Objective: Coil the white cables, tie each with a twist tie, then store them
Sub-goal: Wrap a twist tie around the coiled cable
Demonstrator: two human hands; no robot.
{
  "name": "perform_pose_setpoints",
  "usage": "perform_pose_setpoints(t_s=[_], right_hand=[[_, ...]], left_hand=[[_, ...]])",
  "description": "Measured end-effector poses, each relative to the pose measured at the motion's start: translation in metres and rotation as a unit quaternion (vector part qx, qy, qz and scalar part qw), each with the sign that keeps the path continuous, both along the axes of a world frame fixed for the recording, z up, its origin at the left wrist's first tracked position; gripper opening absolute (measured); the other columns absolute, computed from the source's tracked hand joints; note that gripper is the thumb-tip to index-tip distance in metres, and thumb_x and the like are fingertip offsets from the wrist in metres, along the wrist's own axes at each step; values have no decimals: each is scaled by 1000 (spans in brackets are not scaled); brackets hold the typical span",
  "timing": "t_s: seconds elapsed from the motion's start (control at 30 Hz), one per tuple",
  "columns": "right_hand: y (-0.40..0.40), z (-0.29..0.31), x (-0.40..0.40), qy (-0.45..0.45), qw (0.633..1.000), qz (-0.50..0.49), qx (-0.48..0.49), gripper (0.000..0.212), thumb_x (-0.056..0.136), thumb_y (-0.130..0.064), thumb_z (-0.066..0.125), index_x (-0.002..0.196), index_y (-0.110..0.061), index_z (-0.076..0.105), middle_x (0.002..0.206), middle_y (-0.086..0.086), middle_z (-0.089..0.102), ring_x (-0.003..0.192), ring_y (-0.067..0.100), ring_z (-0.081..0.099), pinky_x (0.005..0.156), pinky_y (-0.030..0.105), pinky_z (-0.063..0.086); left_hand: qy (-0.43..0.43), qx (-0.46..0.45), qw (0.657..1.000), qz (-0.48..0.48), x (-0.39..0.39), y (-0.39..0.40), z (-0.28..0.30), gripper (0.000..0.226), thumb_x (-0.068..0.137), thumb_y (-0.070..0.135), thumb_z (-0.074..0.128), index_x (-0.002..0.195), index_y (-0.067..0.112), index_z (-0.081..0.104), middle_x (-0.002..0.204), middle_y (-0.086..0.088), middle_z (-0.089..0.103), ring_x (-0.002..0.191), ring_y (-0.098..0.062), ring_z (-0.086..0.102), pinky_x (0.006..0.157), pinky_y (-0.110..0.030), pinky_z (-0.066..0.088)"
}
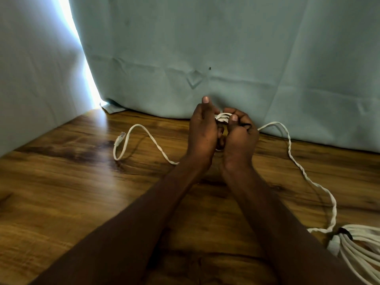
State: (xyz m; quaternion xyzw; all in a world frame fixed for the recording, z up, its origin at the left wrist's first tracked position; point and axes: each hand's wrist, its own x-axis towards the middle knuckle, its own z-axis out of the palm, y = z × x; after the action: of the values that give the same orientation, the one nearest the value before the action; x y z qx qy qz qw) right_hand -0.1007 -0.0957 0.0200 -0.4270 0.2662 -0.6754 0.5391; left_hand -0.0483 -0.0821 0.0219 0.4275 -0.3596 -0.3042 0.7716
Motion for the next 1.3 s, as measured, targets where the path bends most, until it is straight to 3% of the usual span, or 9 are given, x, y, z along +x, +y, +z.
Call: perform_pose_setpoints(t_s=[0.17, 0.23, 0.37, 0.6, 0.77, 0.9, 1.03, 1.2, 1.3], right_hand=[[-13, 5, -1, -55, 996, -18, 62, 24, 103, 3, 42, 97, 5, 66, 57, 10, 51, 36, 11, 42, 40, 16, 32], [-20, 6, -9, -82, 989, 1, 124, 27, 101, 2, 43, 82, -4, 62, 50, 2, 48, 32, 8, 39, 37, 14, 28], [-22, 5, -18, -134, 967, 68, 207, 32, 95, -4, 41, 69, -19, 54, 45, -6, 44, 31, 5, 31, 36, 12, 23], [-14, 10, -15, -57, 990, -11, 126, 24, 102, 3, 47, 102, -1, 71, 56, 6, 65, 38, 16, 57, 40, 23, 48], [-14, 4, -7, 34, 998, -36, 43, 27, 101, 2, 49, 107, -5, 75, 96, 18, 76, 73, 24, 70, 67, 36, 60], [-17, 1, -8, 47, 997, -62, 18, 27, 99, 8, 48, 103, 1, 74, 87, 12, 74, 72, 14, 73, 66, 27, 58], [-11, 3, -8, 44, 998, -36, 13, 26, 101, 10, 45, 106, 6, 70, 78, 10, 67, 50, 3, 65, 48, 16, 50], [-7, 0, 0, 89, 996, -6, -17, 26, 104, 5, 45, 105, 5, 71, 80, 11, 70, 57, 11, 67, 51, 23, 53], [-9, -4, 1, 108, 994, -26, -21, 27, 104, 2, 47, 106, -3, 73, 93, 12, 75, 78, 24, 75, 65, 38, 63]], left_hand=[[-1, -17, 978, -210, 18, -5, -2, 52, 104, 48, 50, 111, -2, 60, 66, -10, 58, 51, -17, 56, 52, -27, 50], [7, -21, 939, -343, 36, -2, -4, 55, 96, 27, 65, 138, -5, 48, 95, -18, 66, 76, -24, 68, 73, -34, 59], [-30, -18, 891, -453, 54, 5, -7, 64, 96, -11, 50, 156, -3, 31, 128, -25, 60, 115, -31, 65, 107, -39, 51], [1, -15, 937, -349, 51, -2, -7, 46, 102, -6, 43, 148, -4, 44, 96, -15, 58, 73, -16, 57, 81, -33, 53], [36, 1, 965, -260, 54, -5, -8, 37, 105, -4, 36, 139, -2, 53, 84, -13, 58, 65, -15, 55, 73, -34, 53], [18, 19, 961, -276, 57, -4, -6, 34, 104, -5, 36, 132, -2, 54, 97, -26, 67, 82, -35, 71, 83, -51, 61], [5, 33, 953, -300, 66, 0, 1, 33, 98, -7, 39, 127, -4, 54, 99, -30, 70, 81, -36, 74, 77, -46, 63], [34, 3, 935, -353, 70, 4, 3, 12, 98, 8, 53, 102, 0, 62, 81, -16, 61, 56, -22, 61, 62, -34, 58], [37, 20, 946, -322, 67, 3, 2, 13, 100, 3, 57, 113, 6, 56, 82, -12, 59, 54, -13, 49, 59, -32, 53]])
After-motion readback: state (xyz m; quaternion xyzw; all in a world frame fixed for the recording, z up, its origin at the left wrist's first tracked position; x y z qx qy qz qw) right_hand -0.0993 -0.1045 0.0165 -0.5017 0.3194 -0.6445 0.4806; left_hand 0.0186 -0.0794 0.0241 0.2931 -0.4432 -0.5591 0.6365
